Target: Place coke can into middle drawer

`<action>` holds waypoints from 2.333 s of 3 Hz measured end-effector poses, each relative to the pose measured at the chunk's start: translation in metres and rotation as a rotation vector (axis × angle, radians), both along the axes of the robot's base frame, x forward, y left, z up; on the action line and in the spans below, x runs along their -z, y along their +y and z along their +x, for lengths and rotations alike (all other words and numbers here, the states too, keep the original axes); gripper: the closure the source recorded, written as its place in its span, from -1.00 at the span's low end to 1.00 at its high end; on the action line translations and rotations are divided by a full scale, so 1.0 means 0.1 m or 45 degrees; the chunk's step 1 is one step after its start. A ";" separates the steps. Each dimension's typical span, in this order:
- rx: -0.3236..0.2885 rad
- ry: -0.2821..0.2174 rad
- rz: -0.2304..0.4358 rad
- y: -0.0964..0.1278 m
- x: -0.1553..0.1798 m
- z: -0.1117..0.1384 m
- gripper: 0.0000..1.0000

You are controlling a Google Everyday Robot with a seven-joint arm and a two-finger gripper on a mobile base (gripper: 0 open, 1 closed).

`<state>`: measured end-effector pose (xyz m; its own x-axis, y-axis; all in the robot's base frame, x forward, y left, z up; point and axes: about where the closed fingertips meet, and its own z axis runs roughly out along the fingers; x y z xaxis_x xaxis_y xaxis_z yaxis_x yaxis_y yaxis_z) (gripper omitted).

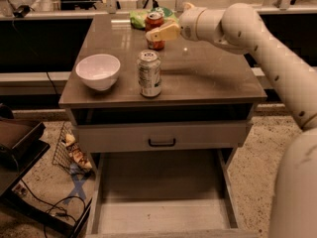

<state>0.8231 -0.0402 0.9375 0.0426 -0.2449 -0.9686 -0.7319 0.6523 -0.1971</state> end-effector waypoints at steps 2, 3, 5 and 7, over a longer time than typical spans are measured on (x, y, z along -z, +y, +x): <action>-0.050 0.139 0.145 0.40 0.37 0.58 -1.00; -0.062 0.200 0.166 0.50 0.49 0.73 -0.65; -0.068 0.201 0.168 0.55 0.49 0.75 0.30; -0.079 0.206 0.168 0.61 0.52 0.75 1.00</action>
Offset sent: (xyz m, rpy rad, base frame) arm 0.0926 0.0401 -0.0490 0.1670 0.1715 0.0303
